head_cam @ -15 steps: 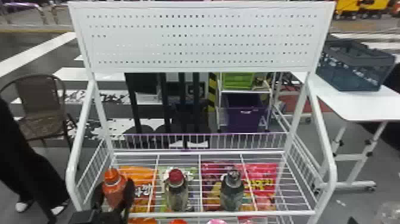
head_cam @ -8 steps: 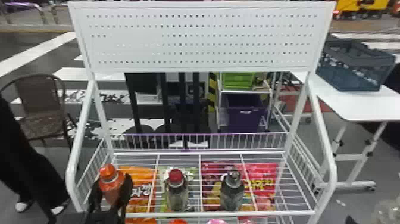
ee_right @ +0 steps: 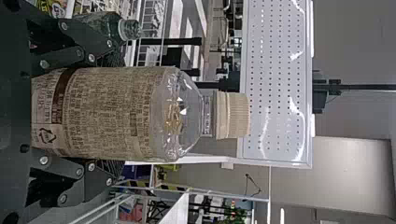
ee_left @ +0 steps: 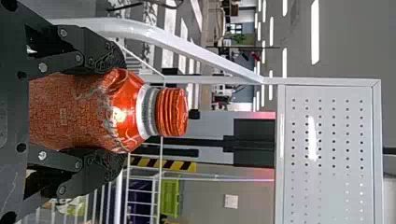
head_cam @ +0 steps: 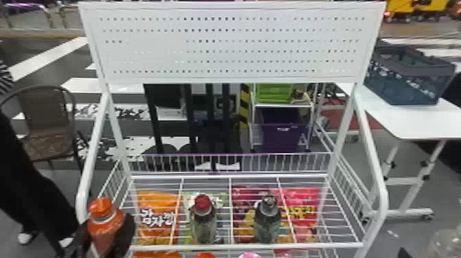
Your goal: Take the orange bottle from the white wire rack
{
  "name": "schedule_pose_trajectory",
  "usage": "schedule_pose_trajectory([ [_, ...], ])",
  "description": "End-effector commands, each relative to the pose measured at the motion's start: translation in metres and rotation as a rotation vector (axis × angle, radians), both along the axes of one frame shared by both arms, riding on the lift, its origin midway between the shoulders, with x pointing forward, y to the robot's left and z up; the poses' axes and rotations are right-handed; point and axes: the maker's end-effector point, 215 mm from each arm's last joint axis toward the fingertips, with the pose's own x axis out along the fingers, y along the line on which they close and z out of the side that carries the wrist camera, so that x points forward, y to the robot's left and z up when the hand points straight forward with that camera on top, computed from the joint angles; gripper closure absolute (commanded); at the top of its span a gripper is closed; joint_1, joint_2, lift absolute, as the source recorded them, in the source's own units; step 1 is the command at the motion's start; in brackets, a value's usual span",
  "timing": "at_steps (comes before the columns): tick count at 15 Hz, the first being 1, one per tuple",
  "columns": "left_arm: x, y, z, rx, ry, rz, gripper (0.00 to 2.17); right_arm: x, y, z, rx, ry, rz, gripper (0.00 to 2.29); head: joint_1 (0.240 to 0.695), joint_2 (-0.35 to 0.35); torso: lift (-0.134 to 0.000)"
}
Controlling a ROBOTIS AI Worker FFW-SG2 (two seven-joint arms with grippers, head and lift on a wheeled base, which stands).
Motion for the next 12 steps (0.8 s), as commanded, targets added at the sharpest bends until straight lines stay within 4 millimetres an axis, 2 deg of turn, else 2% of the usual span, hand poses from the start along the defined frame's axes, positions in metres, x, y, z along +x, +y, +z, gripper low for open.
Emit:
schedule_pose_trajectory([
  [1, -0.032, 0.007, 0.025, 0.011, -0.002, -0.004, 2.01, 0.0, 0.003, 0.0, 0.003, 0.0, 0.003, 1.1, 0.499, 0.0, 0.0],
  [5, -0.066, -0.003, 0.059, -0.002, -0.043, -0.038, 2.01, 0.001, 0.009, 0.002, 0.009, -0.005, 0.012, 1.1, 0.499, 0.0, 0.0],
  [12, -0.07, 0.004, 0.066, 0.026, -0.062, -0.022, 2.01, 0.0, 0.009, 0.002, 0.016, -0.008, 0.013, 1.1, 0.499, 0.0, 0.0],
])
